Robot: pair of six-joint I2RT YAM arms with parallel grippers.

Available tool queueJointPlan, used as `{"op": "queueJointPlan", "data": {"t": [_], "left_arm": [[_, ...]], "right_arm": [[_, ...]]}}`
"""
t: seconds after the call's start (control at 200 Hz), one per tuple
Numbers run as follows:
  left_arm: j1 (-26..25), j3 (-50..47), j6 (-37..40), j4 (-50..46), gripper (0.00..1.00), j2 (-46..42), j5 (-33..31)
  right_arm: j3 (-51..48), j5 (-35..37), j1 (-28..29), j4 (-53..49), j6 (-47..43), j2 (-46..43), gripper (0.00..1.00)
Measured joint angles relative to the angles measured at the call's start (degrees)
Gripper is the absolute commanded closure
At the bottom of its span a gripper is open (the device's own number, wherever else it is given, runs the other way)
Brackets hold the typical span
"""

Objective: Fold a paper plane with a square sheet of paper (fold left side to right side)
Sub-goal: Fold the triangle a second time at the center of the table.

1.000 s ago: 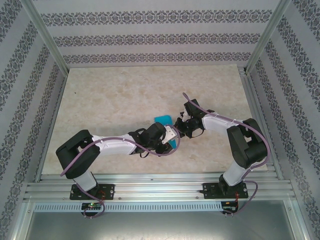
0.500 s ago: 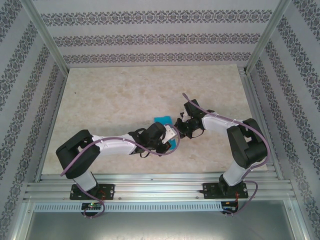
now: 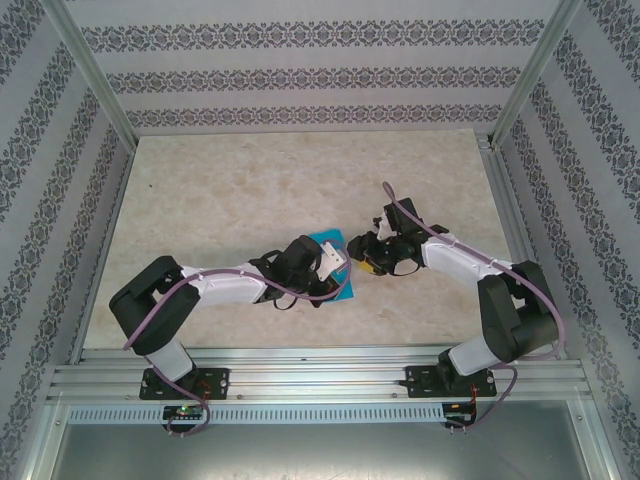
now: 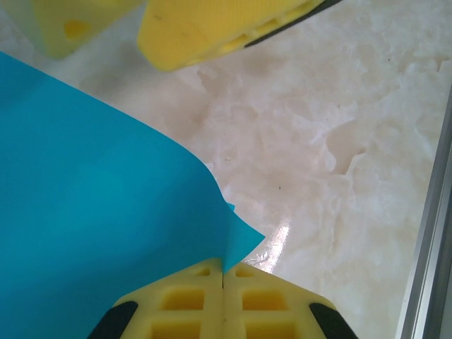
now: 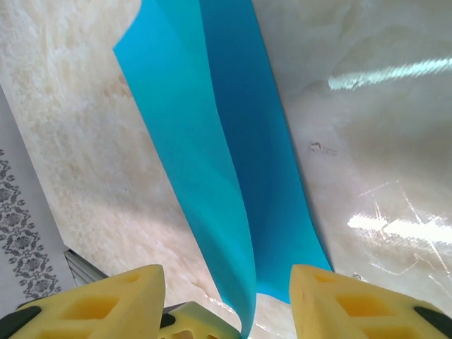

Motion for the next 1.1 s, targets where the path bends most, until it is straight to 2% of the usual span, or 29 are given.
{"op": "queueJointPlan", "data": {"t": [0.115,0.325,0.53,0.779,1.099], "left_arm": [[0.0,0.0,0.0,0.0,0.95,0.0,0.1],[0.0,0.0,0.0,0.0,0.92,0.0,0.1],[0.0,-0.9,0.3,0.0,0.76,-1.5,0.1],[-1.6,-1.7,0.7,-0.6,0.64,-6.0,-2.5],[-5.5,-1.1,1.4,-3.1,0.53,-6.0,-9.0]], "right_arm": [[-1.2,-0.9,0.3,0.5,1.4,0.9,0.53],[-1.2,-2.5,1.4,1.6,3.5,3.7,0.74],[-1.3,-3.5,1.7,2.6,5.5,4.2,0.96],[-1.3,-3.9,1.7,2.6,6.3,4.2,1.00],[-1.3,-4.0,1.8,2.5,7.0,4.2,1.00]]}}
